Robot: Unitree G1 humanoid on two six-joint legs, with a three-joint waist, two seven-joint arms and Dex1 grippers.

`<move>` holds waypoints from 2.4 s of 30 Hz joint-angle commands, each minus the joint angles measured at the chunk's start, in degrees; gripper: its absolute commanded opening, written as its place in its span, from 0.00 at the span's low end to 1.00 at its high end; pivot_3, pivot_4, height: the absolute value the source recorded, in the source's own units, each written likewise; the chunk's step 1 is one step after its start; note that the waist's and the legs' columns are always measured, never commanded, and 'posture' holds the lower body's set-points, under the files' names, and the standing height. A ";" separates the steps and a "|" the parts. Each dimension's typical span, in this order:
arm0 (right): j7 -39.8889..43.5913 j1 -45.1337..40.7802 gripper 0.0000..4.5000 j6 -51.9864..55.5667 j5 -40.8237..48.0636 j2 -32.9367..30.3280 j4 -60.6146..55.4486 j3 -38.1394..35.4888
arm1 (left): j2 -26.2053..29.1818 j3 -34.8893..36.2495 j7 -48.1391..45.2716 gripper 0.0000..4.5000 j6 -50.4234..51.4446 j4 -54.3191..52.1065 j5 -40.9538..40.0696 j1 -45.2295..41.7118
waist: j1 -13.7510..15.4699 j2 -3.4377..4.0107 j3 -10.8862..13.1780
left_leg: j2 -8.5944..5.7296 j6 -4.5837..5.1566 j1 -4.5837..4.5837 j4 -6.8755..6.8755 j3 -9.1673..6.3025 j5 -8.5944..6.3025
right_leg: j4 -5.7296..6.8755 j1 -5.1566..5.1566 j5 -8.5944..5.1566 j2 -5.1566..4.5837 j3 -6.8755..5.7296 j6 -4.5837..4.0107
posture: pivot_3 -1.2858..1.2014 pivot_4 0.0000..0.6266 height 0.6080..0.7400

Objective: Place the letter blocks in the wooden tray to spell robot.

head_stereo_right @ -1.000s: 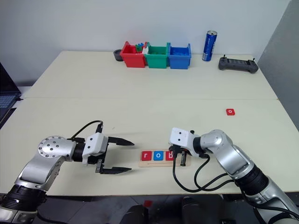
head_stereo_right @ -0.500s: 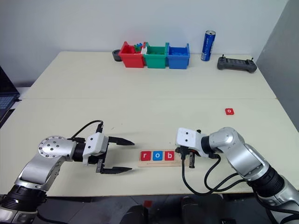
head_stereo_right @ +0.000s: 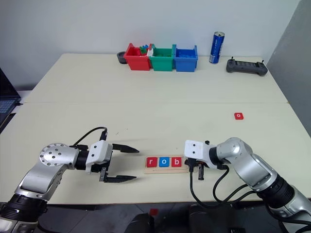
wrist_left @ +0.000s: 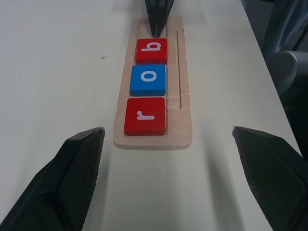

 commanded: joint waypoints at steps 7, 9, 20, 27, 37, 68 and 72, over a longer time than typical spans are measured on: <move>-0.20 -0.69 0.01 -2.35 -1.43 4.38 1.80 2.14 | 0.89 1.33 0.19 1.00 -0.30 -2.24 -0.71 0.69 | -0.04 0.00 0.00 | 0.00 0.00 0.00 0.00 0.00 0.00 | 0.00 0.00 0.00 0.00 0.00 -0.01 | 0.52 0.24 1.00; -0.47 -1.20 0.01 -2.78 -1.74 5.58 2.76 2.60 | 0.86 1.35 0.29 1.00 -0.01 -2.34 -0.82 0.54 | -0.08 -0.01 -0.01 | 0.00 0.00 0.02 0.00 -0.01 0.00 | 0.01 0.00 0.00 0.00 0.00 -0.01 | 0.52 0.24 1.00; -0.47 -1.89 0.01 -3.74 -2.17 7.90 4.26 0.91 | 0.25 0.79 1.21 1.00 0.30 -2.74 -0.45 0.72 | -0.20 -0.01 -0.01 | 0.02 0.00 0.05 0.00 0.00 0.00 | 0.04 0.01 0.00 0.02 0.00 0.00 | 0.52 0.24 1.00; -0.31 -0.49 0.10 1.35 5.43 5.85 -2.75 -9.15 | 0.10 0.94 1.75 1.00 0.22 -3.05 -0.83 1.16 | -0.03 -0.01 0.00 | 0.01 0.00 0.01 0.00 -0.01 0.00 | 0.02 0.01 0.02 0.01 0.00 -0.04 | 0.52 0.24 1.00; -19.11 7.94 0.87 8.79 9.35 11.20 -3.86 -33.41 | -0.34 1.95 2.02 1.00 0.38 -2.59 -1.97 1.38 | 0.07 -0.01 -0.01 | -0.01 0.00 -0.01 -0.01 0.01 0.00 | 0.01 0.01 0.02 0.00 0.02 -0.03 | 0.52 0.24 1.00; -37.72 -20.79 0.46 -17.97 2.19 13.59 78.59 -40.25 | 0.12 2.55 2.34 1.00 1.55 -3.48 -2.54 0.91 | -1.44 -0.03 -0.03 | -0.03 0.06 0.09 -0.03 0.08 -0.03 | 0.04 0.10 0.05 -0.02 0.09 -0.06 | 0.52 0.24 1.00; -37.30 -16.79 0.32 -17.86 2.26 13.95 69.56 -39.47 | 0.13 2.23 2.47 1.00 2.72 -4.27 -2.41 0.10 | -1.34 -0.04 -0.04 | -0.03 0.06 0.09 -0.04 0.06 -0.03 | 0.04 0.10 0.05 -0.02 0.07 -0.06 | 0.52 0.24 1.00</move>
